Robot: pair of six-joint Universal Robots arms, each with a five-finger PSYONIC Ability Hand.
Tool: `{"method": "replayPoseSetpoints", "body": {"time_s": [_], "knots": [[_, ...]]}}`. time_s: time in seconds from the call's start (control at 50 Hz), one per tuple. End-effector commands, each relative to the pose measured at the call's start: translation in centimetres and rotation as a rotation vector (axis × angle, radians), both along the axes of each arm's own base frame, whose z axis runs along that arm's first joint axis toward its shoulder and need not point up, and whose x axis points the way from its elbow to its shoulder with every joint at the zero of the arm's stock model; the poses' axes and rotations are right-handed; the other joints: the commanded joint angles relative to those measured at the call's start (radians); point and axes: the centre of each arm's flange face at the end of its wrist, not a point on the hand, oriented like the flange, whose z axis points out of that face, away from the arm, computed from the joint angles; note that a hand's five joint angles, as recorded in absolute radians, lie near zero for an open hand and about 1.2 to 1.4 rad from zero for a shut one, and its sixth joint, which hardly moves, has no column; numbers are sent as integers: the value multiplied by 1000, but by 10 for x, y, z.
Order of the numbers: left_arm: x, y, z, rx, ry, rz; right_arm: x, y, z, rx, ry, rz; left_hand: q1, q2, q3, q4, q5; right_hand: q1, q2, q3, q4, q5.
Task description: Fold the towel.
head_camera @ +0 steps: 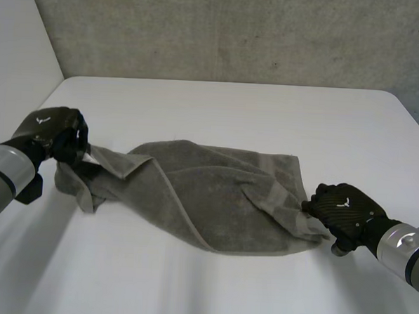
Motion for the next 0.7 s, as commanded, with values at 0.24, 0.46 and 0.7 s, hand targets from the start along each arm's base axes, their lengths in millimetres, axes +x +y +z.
{"method": "replayPoseSetpoints", "body": {"time_s": [0.24,0.46,0.7], "knots": [[12,8,-26,66,5,-2,-2,2,-2,-12,-5,-6,-987,-1073,-1066,-1083,-999,11,17,430,12,11],[-30,30,-6,-69,7,-152,-2,2,-5,-26,-6,-6,-1025,-1112,-1104,-1121,-1037,3,8,422,3,2],[-68,35,-46,-118,-151,-293,-3,3,-7,-26,-7,-6,-967,-1053,-1045,-1063,-978,-6,0,413,-5,-7]]}}
